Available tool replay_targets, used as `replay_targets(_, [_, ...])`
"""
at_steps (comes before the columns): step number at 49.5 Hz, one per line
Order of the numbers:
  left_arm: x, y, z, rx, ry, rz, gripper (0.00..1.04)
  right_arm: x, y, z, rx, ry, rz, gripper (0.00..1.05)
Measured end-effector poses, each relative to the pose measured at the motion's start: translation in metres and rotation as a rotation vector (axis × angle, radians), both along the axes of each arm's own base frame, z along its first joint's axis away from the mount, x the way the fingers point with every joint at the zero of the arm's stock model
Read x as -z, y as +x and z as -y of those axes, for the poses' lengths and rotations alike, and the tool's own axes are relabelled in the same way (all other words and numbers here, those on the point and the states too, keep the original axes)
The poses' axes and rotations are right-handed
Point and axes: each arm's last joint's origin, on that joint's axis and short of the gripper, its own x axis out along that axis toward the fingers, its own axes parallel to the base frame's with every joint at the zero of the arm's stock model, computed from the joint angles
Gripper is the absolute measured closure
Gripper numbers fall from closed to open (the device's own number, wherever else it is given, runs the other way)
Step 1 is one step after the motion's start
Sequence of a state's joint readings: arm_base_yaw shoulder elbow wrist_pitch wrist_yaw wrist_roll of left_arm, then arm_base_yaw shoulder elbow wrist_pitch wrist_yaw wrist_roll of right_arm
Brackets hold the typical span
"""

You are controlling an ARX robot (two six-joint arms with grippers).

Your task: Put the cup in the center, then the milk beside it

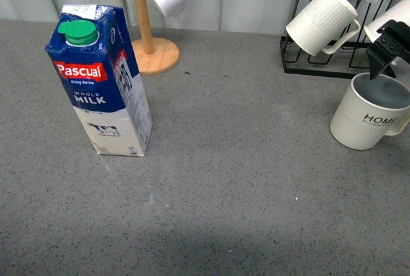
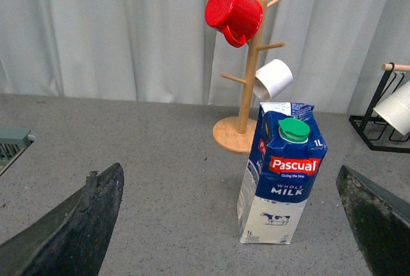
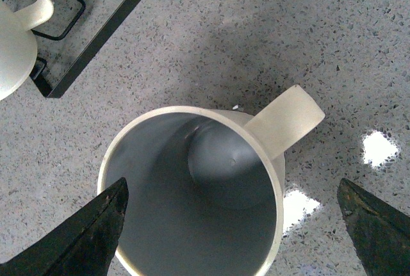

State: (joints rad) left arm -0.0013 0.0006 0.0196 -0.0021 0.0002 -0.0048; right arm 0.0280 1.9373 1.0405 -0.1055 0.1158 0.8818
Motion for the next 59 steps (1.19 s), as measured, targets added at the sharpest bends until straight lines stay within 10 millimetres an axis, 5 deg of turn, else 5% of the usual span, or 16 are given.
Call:
replay_targets(4, [0.0,0.0,0.0,0.0,0.0,0.0,0.06,0.002,0.002,0.001,0.005,0.008,-0.004,0.11])
replay_targets(31, [0.0,0.0,0.0,0.0,0.0,0.0,0.06,0.001,0.006,0.0,-0.005,0.037,-0.01,1.04])
replay_targets(47, [0.0,0.0,0.0,0.0,0.0,0.0,0.06,-0.02,0.013,-0.031,-0.12,0.074,0.036,1.03])
replay_targets(59, [0.0,0.0,0.0,0.0,0.0,0.0,0.06,-0.027,0.032,-0.081,-0.264,0.086,0.039,1.03])
